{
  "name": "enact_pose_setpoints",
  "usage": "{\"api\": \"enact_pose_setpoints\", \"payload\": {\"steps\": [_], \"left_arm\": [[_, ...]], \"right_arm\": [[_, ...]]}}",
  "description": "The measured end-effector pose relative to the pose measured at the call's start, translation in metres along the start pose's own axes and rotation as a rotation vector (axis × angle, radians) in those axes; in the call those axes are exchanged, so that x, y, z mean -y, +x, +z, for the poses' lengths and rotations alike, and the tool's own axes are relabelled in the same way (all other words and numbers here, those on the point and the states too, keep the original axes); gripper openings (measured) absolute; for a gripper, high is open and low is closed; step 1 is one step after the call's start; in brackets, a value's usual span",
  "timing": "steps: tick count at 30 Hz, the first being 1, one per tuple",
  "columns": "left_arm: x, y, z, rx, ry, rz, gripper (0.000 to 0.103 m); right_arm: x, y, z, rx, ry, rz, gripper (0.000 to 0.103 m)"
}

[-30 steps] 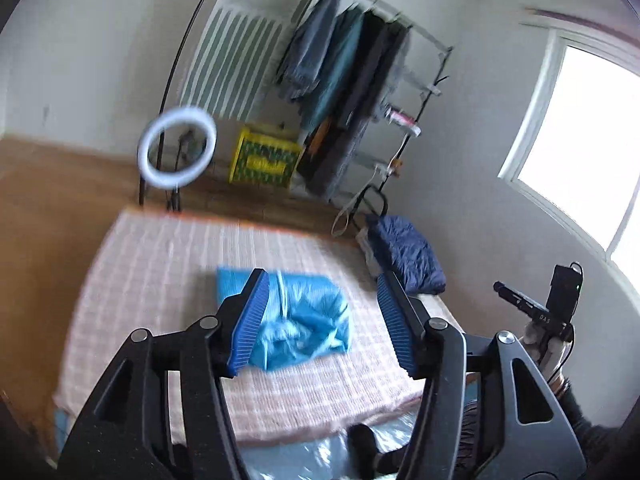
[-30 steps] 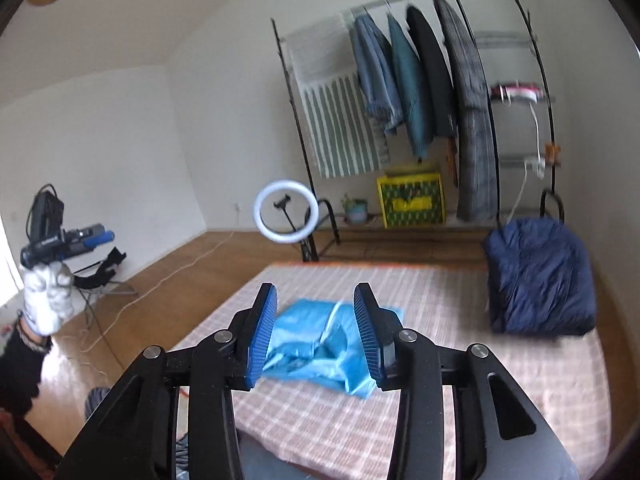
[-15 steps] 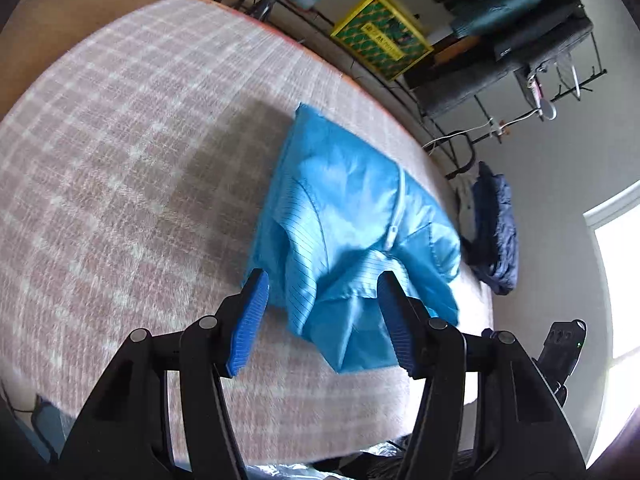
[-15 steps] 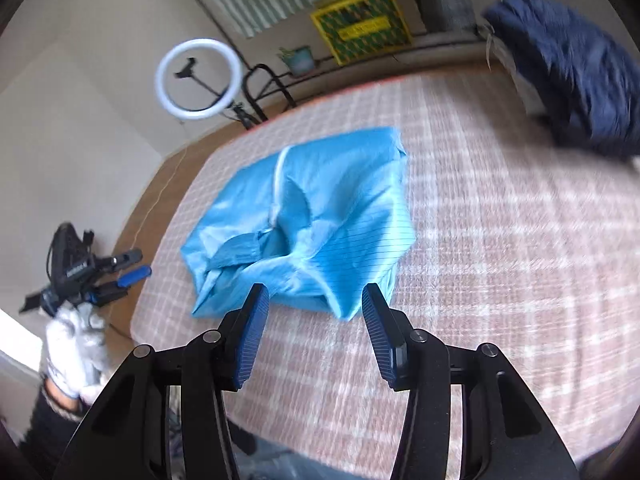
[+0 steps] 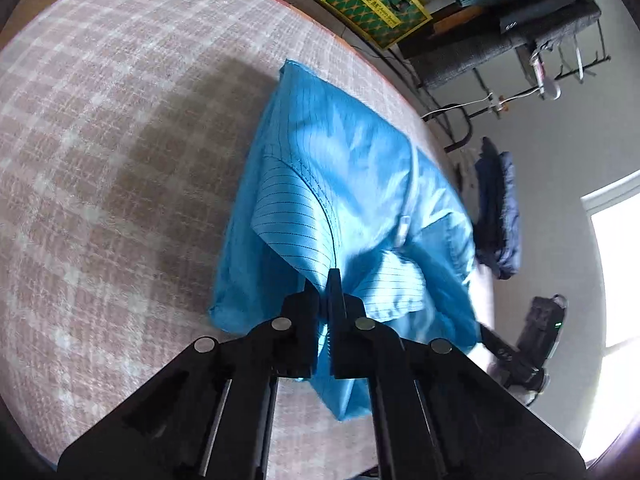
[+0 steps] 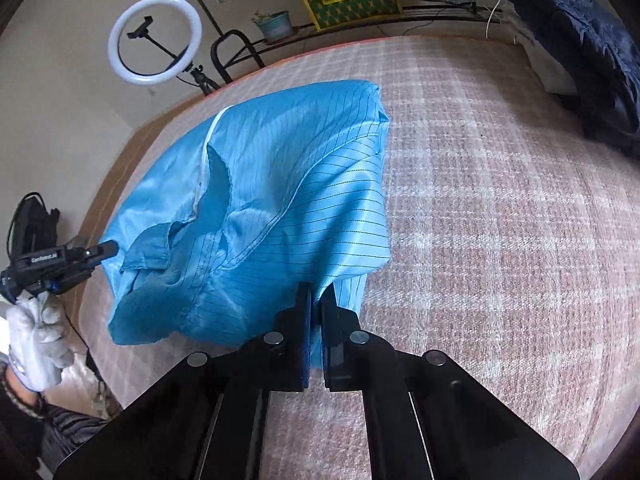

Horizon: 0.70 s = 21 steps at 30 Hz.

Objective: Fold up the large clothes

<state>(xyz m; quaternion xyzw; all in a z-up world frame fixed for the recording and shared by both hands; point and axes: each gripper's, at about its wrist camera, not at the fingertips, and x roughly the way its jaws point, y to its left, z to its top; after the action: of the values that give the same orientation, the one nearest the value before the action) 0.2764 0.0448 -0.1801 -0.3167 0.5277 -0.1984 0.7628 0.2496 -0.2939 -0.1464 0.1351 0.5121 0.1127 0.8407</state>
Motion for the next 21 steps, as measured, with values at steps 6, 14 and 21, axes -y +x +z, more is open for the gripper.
{"api": "enact_pose_setpoints", "payload": {"steps": [6,14,21], "left_arm": [[-0.020,-0.006,-0.006,-0.004,-0.058,-0.021,0.000],[-0.031,-0.006,-0.010,-0.017,-0.048,0.083,0.002],[0.032,-0.045,0.008,0.115,0.085,0.119,0.004]], "right_arm": [[0.038,-0.027,-0.019,0.030,0.318,0.432,0.001],[0.054,-0.024,-0.033,-0.048,0.260,0.255,0.005],[0.024,-0.036,-0.009,0.058,0.066,0.120,0.047]]}}
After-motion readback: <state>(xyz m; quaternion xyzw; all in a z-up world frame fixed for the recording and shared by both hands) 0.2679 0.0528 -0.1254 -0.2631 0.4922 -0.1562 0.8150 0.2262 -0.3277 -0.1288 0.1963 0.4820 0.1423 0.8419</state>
